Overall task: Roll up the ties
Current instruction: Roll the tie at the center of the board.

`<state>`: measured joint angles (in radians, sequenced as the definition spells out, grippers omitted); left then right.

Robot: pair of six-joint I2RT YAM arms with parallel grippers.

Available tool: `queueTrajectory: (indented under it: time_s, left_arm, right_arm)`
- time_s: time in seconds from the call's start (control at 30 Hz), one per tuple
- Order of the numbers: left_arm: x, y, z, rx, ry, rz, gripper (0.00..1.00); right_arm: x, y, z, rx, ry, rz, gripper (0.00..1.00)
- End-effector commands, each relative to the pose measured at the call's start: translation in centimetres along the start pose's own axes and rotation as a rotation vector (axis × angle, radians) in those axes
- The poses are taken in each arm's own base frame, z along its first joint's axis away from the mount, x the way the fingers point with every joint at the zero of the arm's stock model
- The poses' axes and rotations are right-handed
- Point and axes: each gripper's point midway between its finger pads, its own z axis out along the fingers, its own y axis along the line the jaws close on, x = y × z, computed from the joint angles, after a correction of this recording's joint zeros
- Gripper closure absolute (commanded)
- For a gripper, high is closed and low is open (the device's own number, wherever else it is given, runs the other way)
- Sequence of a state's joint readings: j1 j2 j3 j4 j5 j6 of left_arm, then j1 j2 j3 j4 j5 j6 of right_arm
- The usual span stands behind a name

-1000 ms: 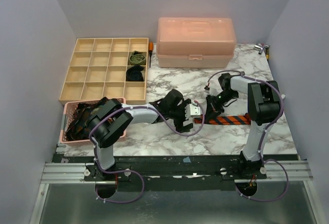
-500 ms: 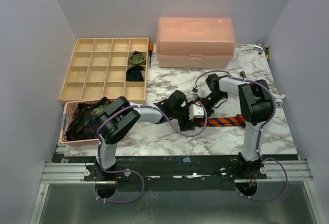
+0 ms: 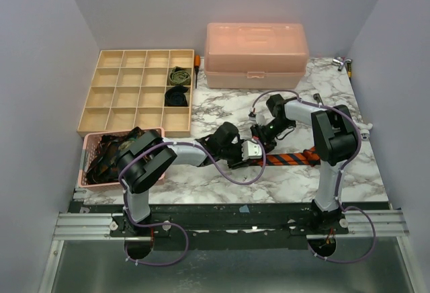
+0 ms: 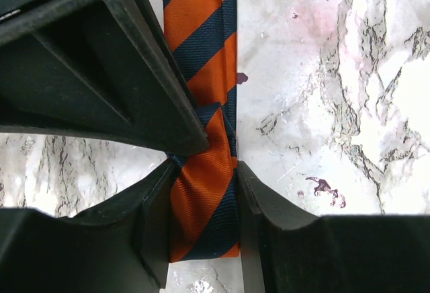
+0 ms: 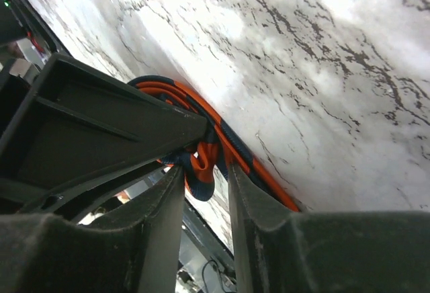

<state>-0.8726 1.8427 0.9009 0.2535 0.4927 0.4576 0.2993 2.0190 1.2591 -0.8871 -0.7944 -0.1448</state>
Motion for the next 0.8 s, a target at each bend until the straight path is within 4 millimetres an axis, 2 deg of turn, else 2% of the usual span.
queueTrajectory:
  time_s: [0.0,0.1,0.13,0.27,0.37,0.57,0.77]
  left_arm:
    - [5.2,-2.0,-0.3,0.042,0.172,-0.091,0.65]
    - [5.1,-1.9,-0.1,0.043,0.178,-0.093,0.63]
    - [5.0,-1.8,-0.2,0.040,0.173,-0.096,0.59]
    - [3.7,-1.0,-2.0,0.009,0.076,-0.132,0.34]
    - [2.9,-0.9,-3.2,-0.019,0.002,-0.115,0.27]
    - [2.8,-0.9,-2.6,-0.003,-0.012,-0.122,0.28]
    - [1.0,-1.1,-1.7,0.033,-0.079,-0.133,0.29]
  right_arm:
    - [-1.4,0.3,-0.5,-0.005,-0.062,-0.041,0.72]
    - [-1.0,-0.5,-0.1,0.015,-0.039,-0.025,0.96]
    - [-0.8,-0.9,0.0,0.033,-0.031,-0.021,1.00]
    - [0.5,-3.2,0.5,0.123,0.011,0.002,1.00]
    - [1.1,-4.7,0.8,0.190,0.023,0.007,1.00]
    - [1.3,-6.5,1.2,0.265,0.040,0.015,1.00]
    - [1.5,-6.8,1.3,0.281,0.037,0.019,1.00]
